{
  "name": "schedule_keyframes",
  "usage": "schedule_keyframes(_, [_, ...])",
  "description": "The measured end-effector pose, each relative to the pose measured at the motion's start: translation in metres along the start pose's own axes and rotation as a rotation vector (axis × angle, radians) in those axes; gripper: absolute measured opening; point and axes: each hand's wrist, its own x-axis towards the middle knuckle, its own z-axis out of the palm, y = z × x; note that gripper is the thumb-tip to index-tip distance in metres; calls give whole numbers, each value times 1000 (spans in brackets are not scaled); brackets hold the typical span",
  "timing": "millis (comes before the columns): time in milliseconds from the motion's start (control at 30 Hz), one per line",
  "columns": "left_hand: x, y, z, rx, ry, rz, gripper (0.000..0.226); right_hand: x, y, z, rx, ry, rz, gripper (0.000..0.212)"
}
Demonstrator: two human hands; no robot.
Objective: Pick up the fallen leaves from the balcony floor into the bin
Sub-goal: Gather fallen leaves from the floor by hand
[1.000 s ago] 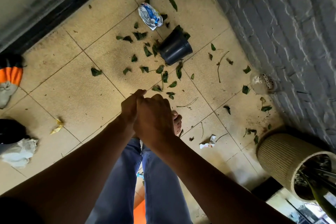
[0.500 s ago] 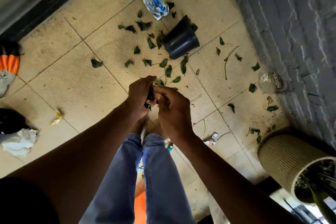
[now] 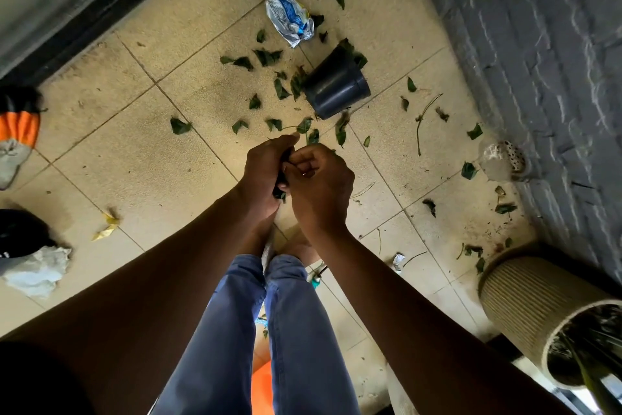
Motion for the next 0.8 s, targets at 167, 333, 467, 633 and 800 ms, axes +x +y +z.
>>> schedule_keyframes(167, [1, -3, -1, -64, 21, -47, 51, 0, 7, 3, -127, 50, -7, 25])
schedule_keyframes(333, [7, -9, -7, -222, 120, -108, 41, -7, 22, 7, -251, 69, -1, 42])
schedule_keyframes(467, [10, -17, -6, -281, 212, -116, 39, -14, 30, 13, -274, 3, -134, 34])
schedule_keyframes(633, [18, -23, -8, -223, 290, -201, 29, -10, 47, 8, -302, -80, -297, 29])
schedule_keyframes(800, [43, -17, -28, -175, 307, -190, 31, 31, 81, -1, -374, -85, -506, 19])
